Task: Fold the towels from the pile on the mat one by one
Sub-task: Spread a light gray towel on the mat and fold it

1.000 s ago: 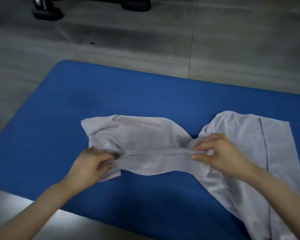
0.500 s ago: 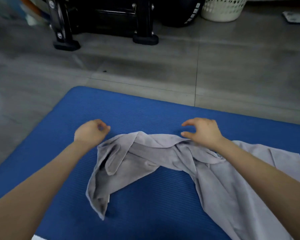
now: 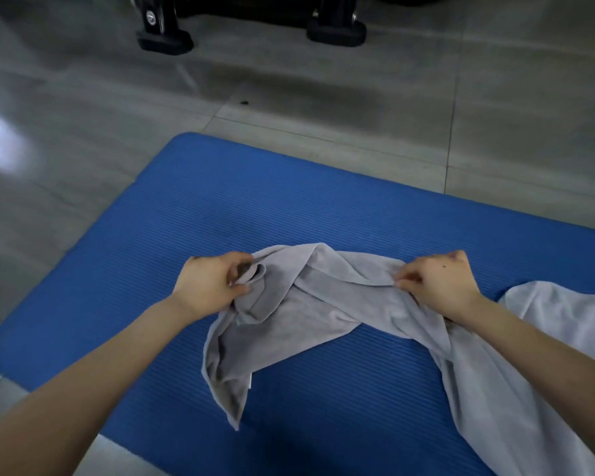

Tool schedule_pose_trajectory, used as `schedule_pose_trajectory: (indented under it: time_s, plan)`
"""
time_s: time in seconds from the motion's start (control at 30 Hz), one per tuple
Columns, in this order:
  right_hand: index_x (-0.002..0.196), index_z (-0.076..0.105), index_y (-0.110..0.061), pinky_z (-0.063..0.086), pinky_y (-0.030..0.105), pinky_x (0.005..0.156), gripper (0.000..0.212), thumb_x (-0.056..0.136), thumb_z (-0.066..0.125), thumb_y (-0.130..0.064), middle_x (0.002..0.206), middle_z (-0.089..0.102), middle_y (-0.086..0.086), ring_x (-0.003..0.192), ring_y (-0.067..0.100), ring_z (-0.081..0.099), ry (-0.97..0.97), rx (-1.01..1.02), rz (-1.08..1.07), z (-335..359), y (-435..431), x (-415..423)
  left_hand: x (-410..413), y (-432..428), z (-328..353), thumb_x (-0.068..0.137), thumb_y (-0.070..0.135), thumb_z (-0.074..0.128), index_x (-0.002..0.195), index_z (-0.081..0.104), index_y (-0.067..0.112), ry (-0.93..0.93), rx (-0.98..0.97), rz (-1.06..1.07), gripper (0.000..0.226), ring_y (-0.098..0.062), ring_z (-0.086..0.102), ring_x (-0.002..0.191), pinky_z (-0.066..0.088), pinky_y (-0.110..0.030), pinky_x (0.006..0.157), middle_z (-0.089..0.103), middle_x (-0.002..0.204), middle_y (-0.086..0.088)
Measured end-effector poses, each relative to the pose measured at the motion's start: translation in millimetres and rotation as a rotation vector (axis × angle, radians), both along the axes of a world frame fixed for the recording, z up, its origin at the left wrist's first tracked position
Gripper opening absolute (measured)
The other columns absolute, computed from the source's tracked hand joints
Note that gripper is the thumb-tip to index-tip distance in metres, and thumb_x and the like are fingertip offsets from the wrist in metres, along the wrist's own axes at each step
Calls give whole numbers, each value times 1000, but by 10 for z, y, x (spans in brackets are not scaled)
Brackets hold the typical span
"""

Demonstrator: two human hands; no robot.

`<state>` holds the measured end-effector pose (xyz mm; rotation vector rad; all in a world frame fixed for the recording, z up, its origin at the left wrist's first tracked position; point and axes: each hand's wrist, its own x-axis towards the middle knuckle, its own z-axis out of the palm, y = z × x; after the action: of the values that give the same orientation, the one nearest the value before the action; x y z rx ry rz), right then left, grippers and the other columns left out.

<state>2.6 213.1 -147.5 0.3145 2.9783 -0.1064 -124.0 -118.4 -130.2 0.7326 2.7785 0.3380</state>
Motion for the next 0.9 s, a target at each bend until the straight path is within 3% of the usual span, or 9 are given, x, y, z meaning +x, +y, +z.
schedule_pose_trajectory:
  time_s: [0.13, 0.23, 0.3, 0.37, 0.43, 0.53, 0.73, 0.83, 0.9]
  plan:
    - [81, 73, -27, 41, 25, 77, 9, 86, 66, -31, 84, 71, -12, 82, 7, 62, 32, -454, -153, 370, 86, -185, -135, -89, 331, 82, 29, 70, 85, 72, 20, -528, 500, 188, 10, -6, 64, 75, 49, -14, 70, 71, 78, 5]
    - [80, 72, -11, 46, 17, 68, 7, 83, 69, -16, 78, 69, 2, 69, 4, 59, 219, -725, -300, 624, 267, -576, -429, -156, 496, 85, 17, 65, 80, 68, 16, -489, 825, 443, 6, -1, 62, 70, 47, -7, 62, 68, 76, 7]
    - [81, 71, -10, 50, 32, 76, 8, 83, 69, -17, 81, 67, 10, 77, 15, 60, 333, -674, -394, 619, 397, -870, -679, -173, 529, 87, 22, 64, 78, 64, 18, -380, 943, 633, 10, -4, 58, 67, 44, -9, 55, 63, 78, 4]
    - [84, 70, -18, 50, 42, 87, 9, 85, 66, -26, 92, 69, 10, 91, 27, 63, 339, -546, -490, 531, 456, -1048, -864, -172, 484, 89, 28, 62, 79, 61, 18, -319, 911, 752, 14, -9, 56, 72, 41, -15, 59, 60, 85, 2]
    - [102, 68, -25, 39, 44, 99, 22, 87, 59, -38, 105, 68, 6, 104, 32, 60, 223, -358, -573, 437, 430, -1056, -913, -186, 351, 90, 34, 59, 97, 62, 15, -301, 761, 815, 21, -16, 56, 89, 40, -24, 72, 60, 101, -1]
    - [121, 61, -26, 29, 40, 97, 35, 90, 53, -39, 108, 66, 9, 104, 33, 58, 97, -34, -462, 326, 200, -827, -681, -300, 78, 87, 41, 59, 120, 58, 12, -236, 456, 840, 43, -26, 57, 102, 44, -35, 81, 59, 119, -6]
    - [74, 71, -20, 35, 37, 74, 30, 80, 46, -34, 70, 67, 0, 61, 26, 60, 394, 110, 153, 106, -563, 151, 278, -366, -214, 79, 61, 58, 119, 50, 16, -258, 248, 678, 60, -20, 56, 87, 43, -33, 73, 59, 97, 4]
    - [80, 72, -13, 34, 43, 81, 23, 73, 63, -33, 70, 63, 2, 64, 26, 58, 305, 258, 337, -69, -799, 616, 459, -436, -296, 83, 49, 58, 115, 46, 11, -111, 155, 727, 51, -22, 56, 78, 44, -39, 79, 59, 82, 1]
    - [94, 70, -4, 34, 50, 85, 42, 56, 82, -21, 77, 62, 9, 70, 31, 57, 144, 382, 260, -187, -789, 812, 473, -537, -330, 83, 37, 55, 94, 58, 9, -81, 45, 730, 30, -24, 57, 70, 44, -41, 80, 59, 69, -2]
